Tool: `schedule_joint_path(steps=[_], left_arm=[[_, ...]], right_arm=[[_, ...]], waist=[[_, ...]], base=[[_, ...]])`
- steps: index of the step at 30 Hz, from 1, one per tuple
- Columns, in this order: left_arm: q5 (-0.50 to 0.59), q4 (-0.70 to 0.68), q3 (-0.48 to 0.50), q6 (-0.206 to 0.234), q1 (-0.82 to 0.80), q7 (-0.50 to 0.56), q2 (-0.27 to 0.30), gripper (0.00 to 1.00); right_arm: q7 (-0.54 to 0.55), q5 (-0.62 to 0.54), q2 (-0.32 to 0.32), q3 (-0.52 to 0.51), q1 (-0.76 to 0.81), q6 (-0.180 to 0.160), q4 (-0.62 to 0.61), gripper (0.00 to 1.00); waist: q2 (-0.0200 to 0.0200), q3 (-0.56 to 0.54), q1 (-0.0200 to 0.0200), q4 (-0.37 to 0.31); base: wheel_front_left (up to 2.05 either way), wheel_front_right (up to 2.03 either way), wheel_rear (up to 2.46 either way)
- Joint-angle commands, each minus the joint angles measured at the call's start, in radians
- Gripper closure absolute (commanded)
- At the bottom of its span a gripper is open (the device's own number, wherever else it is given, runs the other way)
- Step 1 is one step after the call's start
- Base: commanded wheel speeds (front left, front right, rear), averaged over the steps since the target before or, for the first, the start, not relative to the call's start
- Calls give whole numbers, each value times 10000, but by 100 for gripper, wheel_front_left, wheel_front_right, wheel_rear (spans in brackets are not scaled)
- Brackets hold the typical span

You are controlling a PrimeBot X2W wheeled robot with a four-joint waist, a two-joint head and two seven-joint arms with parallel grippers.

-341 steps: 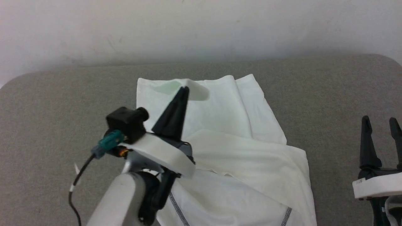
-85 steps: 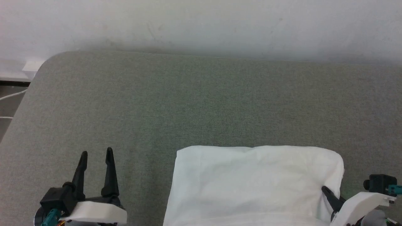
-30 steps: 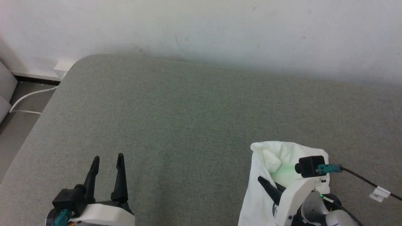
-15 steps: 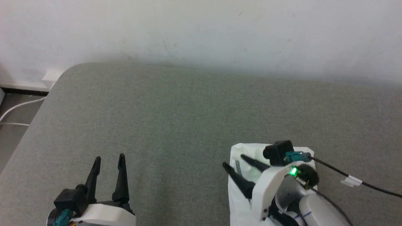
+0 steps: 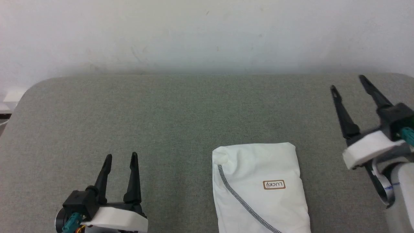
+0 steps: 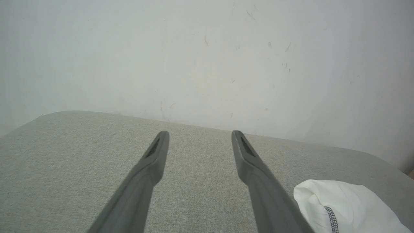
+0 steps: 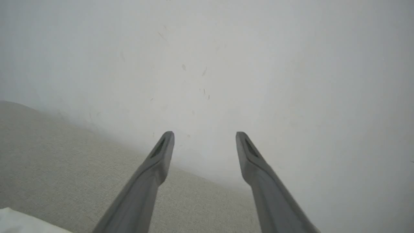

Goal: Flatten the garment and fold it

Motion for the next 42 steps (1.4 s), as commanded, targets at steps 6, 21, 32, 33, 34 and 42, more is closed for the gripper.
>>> schedule_joint_path(steps=[6,21,32,33,34,42], left_arm=[[162,-288,-299,165,-17,-47,-12,0],[279,-857,-525,459,342,-47,-13,0],[290,-821,-699,500,241,-47,-13,0],[294,-811,-730,499,216,-47,-13,0],[297,-795,-758,495,191,-47,-13,0],[326,-540,-1002,477,9,-47,-13,0]], right_arm=[[-1259,121,933,-2339,1999,-11,-741,0],[-1899,247,2209,-2258,4083,-11,-1866,0],[-179,1244,1961,-1799,4131,-11,-1800,0],[458,1642,1812,-1655,4129,-11,-1742,0],[1058,2012,1590,-1433,4111,-11,-1741,0],[5051,4024,1075,-836,3763,-11,-854,0]], waist=[[0,254,0,-152],[0,420,0,31],[0,537,0,150],[0,576,0,173],[0,615,0,199],[0,946,0,513]], base=[[0,0,0],[0,0,0],[0,0,0],[0,0,0],[0,0,0],[0,0,0]])
